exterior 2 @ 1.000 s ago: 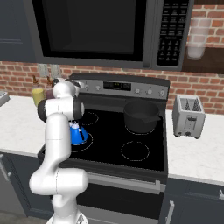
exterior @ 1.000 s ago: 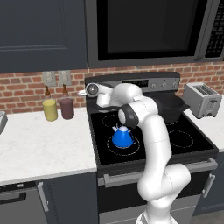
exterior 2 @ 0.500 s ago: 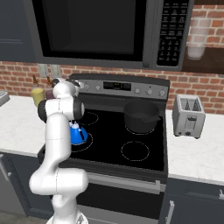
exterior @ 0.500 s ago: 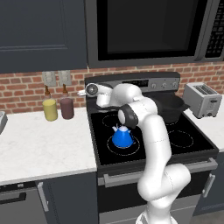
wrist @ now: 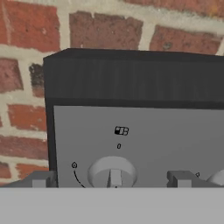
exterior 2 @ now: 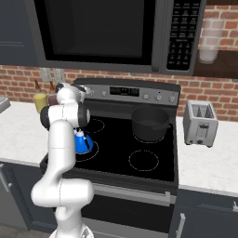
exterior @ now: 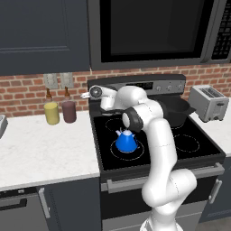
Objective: Pick the kettle from the counter and place it on a stove burner. Then turn the burner on.
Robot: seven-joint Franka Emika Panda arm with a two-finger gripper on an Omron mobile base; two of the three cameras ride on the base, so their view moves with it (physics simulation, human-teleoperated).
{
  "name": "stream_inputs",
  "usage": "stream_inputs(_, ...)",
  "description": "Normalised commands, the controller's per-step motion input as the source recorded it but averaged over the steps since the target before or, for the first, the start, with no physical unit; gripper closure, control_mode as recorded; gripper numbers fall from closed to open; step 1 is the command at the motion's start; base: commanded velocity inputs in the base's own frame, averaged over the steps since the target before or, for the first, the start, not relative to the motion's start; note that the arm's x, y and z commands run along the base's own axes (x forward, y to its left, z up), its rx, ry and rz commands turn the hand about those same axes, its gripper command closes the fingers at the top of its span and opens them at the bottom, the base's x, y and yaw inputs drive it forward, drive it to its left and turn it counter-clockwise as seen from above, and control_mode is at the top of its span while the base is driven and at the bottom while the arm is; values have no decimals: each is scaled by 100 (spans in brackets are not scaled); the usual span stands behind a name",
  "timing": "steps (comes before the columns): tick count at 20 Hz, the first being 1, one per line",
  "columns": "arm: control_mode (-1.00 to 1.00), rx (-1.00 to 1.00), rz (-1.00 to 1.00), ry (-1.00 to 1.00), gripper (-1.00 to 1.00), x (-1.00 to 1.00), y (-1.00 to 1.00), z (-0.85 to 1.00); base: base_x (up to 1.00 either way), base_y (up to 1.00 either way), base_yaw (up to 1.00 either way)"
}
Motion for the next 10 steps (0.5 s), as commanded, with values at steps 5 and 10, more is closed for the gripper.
stream_inputs(5,-100,0,0,0,-100,0,-7,0,0,0,0)
stream_inputs(10,-100,0,0,0,100,0,0,0,0,0,0)
